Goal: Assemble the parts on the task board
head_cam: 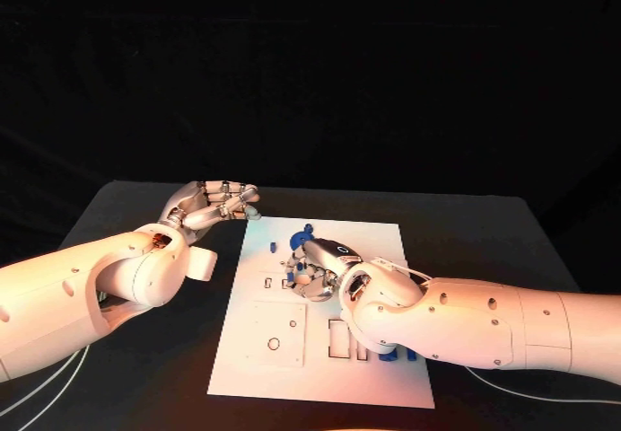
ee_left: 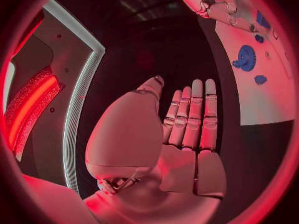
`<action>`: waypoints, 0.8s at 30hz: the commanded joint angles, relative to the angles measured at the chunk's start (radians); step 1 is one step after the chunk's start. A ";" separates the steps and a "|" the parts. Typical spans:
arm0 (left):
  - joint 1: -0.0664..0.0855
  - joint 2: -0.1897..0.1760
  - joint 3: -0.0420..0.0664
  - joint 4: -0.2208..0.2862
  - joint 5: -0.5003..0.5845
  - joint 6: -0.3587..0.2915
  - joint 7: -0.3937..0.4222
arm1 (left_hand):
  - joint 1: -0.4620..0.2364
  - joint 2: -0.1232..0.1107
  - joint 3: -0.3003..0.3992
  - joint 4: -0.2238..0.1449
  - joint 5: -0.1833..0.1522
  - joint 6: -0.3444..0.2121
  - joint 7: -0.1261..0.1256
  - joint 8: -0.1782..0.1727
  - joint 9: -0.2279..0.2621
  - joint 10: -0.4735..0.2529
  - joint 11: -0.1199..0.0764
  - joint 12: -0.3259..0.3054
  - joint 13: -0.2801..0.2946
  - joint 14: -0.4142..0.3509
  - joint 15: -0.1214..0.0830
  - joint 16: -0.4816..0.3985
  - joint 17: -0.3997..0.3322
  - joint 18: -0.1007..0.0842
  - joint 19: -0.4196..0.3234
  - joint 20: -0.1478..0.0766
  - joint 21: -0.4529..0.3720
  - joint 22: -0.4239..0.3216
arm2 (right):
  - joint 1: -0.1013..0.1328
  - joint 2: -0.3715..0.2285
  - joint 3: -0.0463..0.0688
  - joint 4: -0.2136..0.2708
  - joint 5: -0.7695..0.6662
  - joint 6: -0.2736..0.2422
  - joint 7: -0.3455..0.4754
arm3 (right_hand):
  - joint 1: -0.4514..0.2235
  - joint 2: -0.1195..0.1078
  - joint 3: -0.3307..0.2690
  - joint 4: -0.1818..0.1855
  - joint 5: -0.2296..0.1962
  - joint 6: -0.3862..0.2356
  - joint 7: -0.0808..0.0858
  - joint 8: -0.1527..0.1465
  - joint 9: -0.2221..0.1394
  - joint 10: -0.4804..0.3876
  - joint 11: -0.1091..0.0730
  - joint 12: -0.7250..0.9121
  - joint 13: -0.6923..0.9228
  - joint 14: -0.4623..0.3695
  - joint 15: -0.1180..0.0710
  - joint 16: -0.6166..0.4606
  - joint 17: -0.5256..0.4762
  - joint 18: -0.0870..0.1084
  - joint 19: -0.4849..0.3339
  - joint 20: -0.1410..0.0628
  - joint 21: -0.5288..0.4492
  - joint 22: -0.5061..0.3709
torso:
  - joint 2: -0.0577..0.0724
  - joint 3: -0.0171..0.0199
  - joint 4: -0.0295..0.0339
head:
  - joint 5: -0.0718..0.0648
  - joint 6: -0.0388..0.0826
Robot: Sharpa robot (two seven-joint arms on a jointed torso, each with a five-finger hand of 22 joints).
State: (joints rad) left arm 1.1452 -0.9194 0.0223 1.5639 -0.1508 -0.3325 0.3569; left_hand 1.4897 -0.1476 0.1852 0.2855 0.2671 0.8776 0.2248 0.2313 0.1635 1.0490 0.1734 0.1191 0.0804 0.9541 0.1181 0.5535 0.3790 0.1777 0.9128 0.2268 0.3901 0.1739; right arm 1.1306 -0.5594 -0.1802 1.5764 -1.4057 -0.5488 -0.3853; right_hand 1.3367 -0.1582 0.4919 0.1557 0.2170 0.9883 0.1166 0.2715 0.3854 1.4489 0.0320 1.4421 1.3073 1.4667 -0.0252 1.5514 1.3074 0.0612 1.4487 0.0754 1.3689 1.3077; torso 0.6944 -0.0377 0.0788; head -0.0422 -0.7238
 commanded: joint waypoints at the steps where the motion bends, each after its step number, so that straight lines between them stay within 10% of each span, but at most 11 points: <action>1: 0.001 0.001 0.001 0.001 -0.004 0.014 0.006 | 0.002 -0.001 0.006 0.002 -0.002 -0.003 0.009 0.007 0.002 -0.006 -0.001 -0.002 0.002 -0.009 -0.001 0.007 0.002 0.003 -0.011 0.000 0.003 0.001 | -0.006 0.005 -0.001 -0.006 -0.048 0.008 -0.017 | -0.011 -0.002 0.001 0.004 0.002 0.010 -0.006 0.034 0.026 0.007 -0.001 0.001 0.092 0.091 -0.010 0.002 0.204 -0.009 0.006 -0.002 0.004 0.102 | 0.001 -0.0004 -0.0006 | 0.004 -0.003; 24: 0.001 0.003 0.001 -0.003 -0.004 0.017 0.005 | 0.002 -0.001 0.006 0.002 -0.002 -0.003 0.009 0.007 0.002 -0.006 -0.001 -0.002 0.002 -0.009 -0.001 0.007 0.002 0.003 -0.011 0.000 0.003 0.001 | -0.016 0.009 -0.002 -0.021 -0.061 0.019 -0.040 | -0.044 -0.031 -0.007 0.016 0.001 0.012 -0.010 0.042 0.028 0.012 -0.004 0.002 0.097 0.091 -0.013 0.001 0.204 -0.009 0.007 -0.005 0.003 0.103 | -0.001 -0.0005 -0.0017 | 0.011 -0.013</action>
State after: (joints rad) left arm 1.1450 -0.9183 0.0220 1.5593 -0.1521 -0.3320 0.3564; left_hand 1.4897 -0.1476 0.1852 0.2855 0.2671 0.8776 0.2248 0.2313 0.1644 1.0490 0.1734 0.1191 0.0810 0.9542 0.1181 0.5572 0.3800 0.1776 0.9055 0.2268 0.3900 0.1738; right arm 1.1179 -0.5517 -0.1806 1.5546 -1.4523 -0.5476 -0.4189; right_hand 1.3010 -0.1854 0.4874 0.1660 0.2167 0.9898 0.1143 0.3122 0.4008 1.4525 0.0286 1.4421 1.3080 1.4667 -0.0325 1.5514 1.3081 0.0612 1.4522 0.0718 1.3688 1.3074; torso 0.6945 -0.0383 0.0775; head -0.0317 -0.7352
